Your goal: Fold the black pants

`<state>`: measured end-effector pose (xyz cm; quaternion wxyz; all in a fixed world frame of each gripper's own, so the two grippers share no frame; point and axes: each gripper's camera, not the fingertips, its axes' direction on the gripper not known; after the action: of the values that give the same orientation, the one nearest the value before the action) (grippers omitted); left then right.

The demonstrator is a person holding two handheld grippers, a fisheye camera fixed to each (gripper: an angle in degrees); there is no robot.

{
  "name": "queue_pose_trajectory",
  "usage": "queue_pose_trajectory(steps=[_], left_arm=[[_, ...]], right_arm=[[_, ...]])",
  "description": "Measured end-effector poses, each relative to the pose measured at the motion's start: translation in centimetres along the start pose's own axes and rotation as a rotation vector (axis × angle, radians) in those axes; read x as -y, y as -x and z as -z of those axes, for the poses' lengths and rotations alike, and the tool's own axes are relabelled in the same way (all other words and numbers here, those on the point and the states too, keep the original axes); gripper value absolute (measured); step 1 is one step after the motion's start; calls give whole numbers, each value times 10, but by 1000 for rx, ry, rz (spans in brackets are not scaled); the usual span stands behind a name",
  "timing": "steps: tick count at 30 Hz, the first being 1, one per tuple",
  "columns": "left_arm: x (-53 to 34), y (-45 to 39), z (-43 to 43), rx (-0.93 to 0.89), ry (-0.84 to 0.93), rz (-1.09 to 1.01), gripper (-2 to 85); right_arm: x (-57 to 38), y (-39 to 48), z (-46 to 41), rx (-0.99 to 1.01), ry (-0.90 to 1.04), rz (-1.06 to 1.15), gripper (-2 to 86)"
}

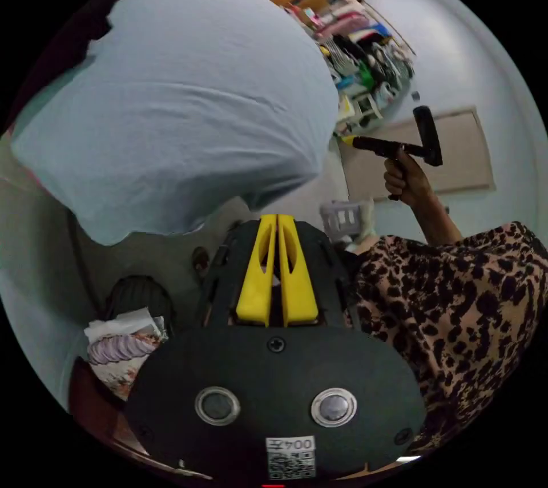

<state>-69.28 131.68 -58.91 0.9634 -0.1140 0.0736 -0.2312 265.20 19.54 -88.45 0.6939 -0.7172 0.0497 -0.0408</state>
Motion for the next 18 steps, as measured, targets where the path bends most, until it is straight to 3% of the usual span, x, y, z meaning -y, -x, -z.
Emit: queue_pose_trajectory(steps=[2,11,18], left_arm=[[-11,26,36,-26,-102,99,1],[-40,46,156,61,-383,333,2],[-48,65,247,136,-489,423,3]], right_arm=[[70,22,-4,-76,138,91,-7],[262,61,-11,-202,374,269,-8],[334,108,10,-320,401,352,-8]])
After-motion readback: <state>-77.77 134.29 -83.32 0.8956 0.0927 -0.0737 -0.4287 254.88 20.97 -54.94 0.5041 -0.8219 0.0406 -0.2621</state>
